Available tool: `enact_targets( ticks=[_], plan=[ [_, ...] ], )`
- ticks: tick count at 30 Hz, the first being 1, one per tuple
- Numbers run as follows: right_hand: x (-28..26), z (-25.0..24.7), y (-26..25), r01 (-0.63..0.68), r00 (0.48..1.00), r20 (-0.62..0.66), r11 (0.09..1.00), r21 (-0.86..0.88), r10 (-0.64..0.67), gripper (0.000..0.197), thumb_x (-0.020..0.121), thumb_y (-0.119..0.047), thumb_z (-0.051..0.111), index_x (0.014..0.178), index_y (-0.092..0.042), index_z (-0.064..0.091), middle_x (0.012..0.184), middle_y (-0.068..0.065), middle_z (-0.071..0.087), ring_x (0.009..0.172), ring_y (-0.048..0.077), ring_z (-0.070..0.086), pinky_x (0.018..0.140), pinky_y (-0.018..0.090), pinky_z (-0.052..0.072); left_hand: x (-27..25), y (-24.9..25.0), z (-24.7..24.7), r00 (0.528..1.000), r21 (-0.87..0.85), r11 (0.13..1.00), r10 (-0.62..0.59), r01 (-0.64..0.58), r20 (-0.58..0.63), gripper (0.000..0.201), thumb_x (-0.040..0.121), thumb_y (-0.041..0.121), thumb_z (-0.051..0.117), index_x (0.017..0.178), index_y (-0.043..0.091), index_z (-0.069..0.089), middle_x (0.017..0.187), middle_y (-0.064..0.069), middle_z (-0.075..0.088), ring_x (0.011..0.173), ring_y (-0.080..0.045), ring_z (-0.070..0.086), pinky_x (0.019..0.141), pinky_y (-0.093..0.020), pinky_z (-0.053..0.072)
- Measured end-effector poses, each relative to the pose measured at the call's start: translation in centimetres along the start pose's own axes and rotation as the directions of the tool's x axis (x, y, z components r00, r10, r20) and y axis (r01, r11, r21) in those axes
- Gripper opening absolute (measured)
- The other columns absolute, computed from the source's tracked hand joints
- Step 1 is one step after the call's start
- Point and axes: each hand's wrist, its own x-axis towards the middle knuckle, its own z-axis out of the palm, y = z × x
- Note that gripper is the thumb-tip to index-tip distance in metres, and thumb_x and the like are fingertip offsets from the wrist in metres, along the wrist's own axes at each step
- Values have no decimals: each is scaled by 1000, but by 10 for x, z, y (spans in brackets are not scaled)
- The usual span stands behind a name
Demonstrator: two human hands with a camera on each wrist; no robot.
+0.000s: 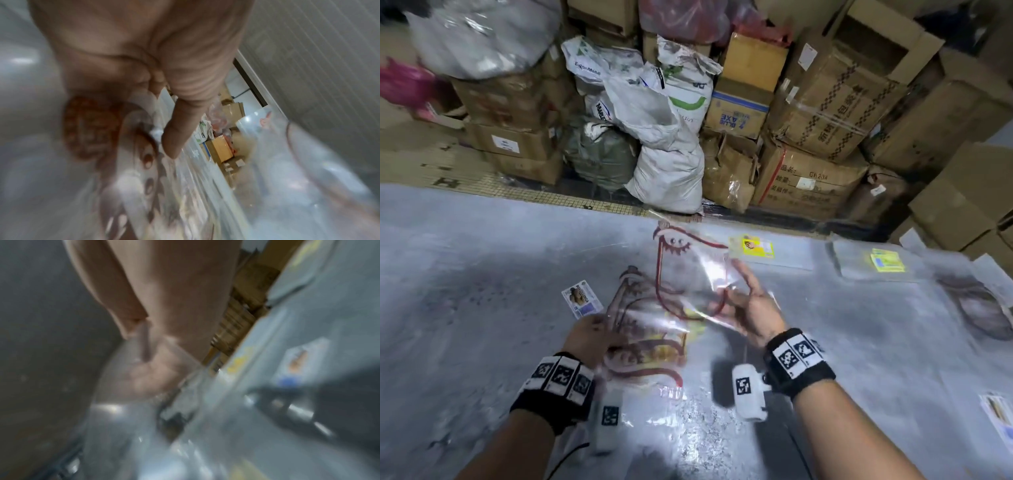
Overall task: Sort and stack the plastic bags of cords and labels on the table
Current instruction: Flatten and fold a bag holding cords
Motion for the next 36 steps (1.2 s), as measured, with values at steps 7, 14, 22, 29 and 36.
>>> enact_targets(
  ticks=[7, 14, 22, 29, 36],
  plan=[
    [7, 13, 76, -171, 984, -114, 920, -352, 139, 51, 99, 6, 31, 117, -38, 49, 65, 4, 65, 53, 22, 63, 48, 30, 53, -1, -11, 6, 1000, -401, 916, -15, 11, -7, 19, 67, 7, 65, 83, -3, 68, 72, -21, 69, 70, -35, 64, 62, -41, 54],
    [2, 23, 82, -132, 991, -65, 820, -557, 115, 43, 96, -1, 59, 131, -22, 46, 98, 7, 63, 64, 24, 68, 59, 42, 61, -27, 8, 13, 994, -463, 882, 106, -85, 20, 11, 85, -1, 67, 95, 0, 61, 79, -19, 72, 56, -20, 70, 50, -26, 55],
    [17, 10, 81, -66, 969, -219, 743, -666, -111, 31, 90, -40, 69, 110, -16, 67, 102, -2, 72, 97, 16, 67, 92, 30, 51, -40, 14, 11, 971, -653, 741, 237, -156, 37, 24, 88, -7, 57, 103, 10, 63, 95, -20, 73, 70, -29, 72, 71, -45, 57],
    [17, 13, 77, -232, 973, -105, 856, -462, 208, 24, 87, 15, 58, 103, -4, 59, 80, 12, 59, 58, 19, 55, 44, 24, 40, -41, 8, 10, 992, -734, 679, 88, 9, 94, 10, 96, -3, 50, 106, -3, 53, 74, -22, 71, 49, -29, 67, 36, -31, 51],
    [21, 10, 83, -254, 966, -128, 908, -333, 223, 42, 75, 22, 52, 111, 4, 62, 89, 23, 70, 75, 33, 63, 61, 37, 45, -36, -8, 5, 996, -588, 805, -38, 82, 87, 13, 90, -4, 58, 102, -6, 57, 53, -10, 59, 38, -17, 54, 33, -25, 42]
  ],
)
